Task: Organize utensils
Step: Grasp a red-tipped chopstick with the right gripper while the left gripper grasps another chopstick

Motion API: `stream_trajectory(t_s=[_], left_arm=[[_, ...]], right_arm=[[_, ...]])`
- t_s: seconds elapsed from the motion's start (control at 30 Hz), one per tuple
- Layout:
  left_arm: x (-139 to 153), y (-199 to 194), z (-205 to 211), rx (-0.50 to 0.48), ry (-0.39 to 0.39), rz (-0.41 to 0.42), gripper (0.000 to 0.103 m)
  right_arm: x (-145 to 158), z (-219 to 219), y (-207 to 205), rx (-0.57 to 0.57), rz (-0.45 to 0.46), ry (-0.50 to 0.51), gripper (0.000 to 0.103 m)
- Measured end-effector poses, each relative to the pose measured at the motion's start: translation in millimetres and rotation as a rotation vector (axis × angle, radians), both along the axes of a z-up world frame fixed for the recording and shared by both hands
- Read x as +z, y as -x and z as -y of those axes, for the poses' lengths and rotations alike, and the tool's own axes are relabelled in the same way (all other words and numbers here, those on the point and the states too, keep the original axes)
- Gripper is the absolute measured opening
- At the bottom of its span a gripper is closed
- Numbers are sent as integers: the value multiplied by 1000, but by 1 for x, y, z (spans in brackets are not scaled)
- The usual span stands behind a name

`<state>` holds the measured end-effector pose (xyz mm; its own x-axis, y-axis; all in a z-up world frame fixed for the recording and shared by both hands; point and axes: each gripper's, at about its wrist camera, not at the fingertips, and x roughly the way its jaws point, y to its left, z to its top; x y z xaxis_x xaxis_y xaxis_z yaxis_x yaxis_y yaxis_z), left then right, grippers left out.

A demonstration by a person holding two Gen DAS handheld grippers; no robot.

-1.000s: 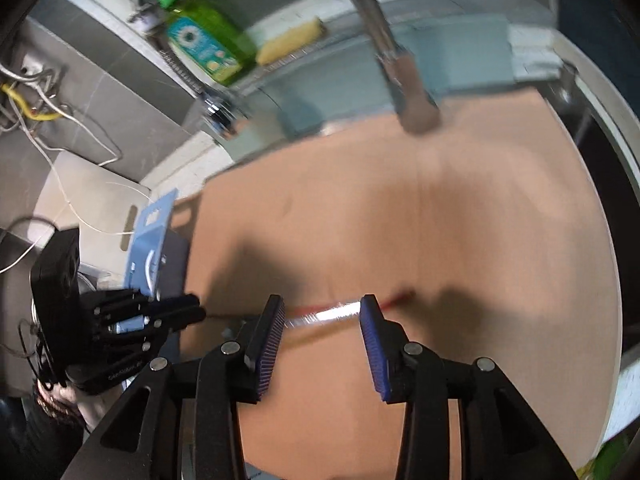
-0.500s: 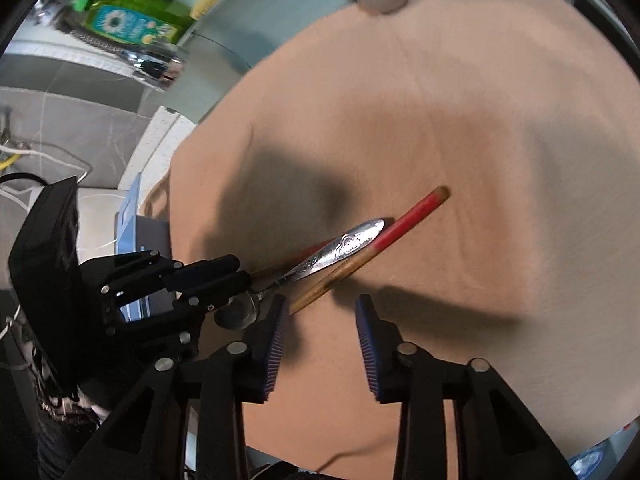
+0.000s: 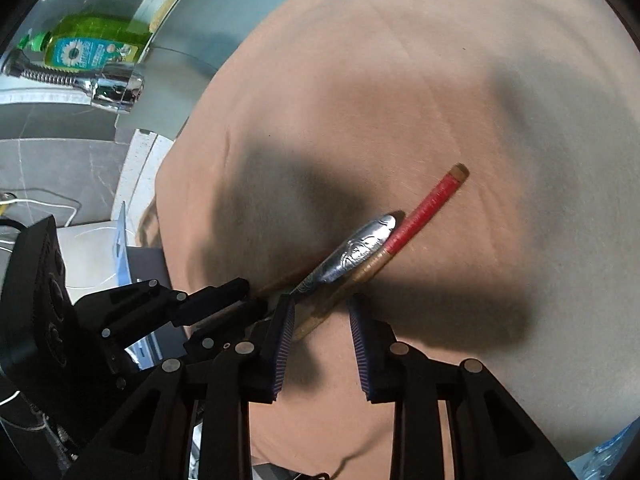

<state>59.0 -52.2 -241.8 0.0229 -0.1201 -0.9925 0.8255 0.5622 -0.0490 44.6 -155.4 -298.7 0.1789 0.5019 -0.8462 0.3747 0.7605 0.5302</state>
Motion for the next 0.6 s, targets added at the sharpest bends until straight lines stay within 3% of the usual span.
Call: stream_trajectory(t_s=[0.13,0.2,0.6], left_arm=[[1,-6,-1,30,12,9,15],[1,-8,-3,57,16,22,14],[5,-24,-49,263,66,17,12]], right_arm=[[2,-4,-3,25,7,50,24],[4,-8,-4,54,12,98,17],[8,-20,-29,133,-13,194,17]])
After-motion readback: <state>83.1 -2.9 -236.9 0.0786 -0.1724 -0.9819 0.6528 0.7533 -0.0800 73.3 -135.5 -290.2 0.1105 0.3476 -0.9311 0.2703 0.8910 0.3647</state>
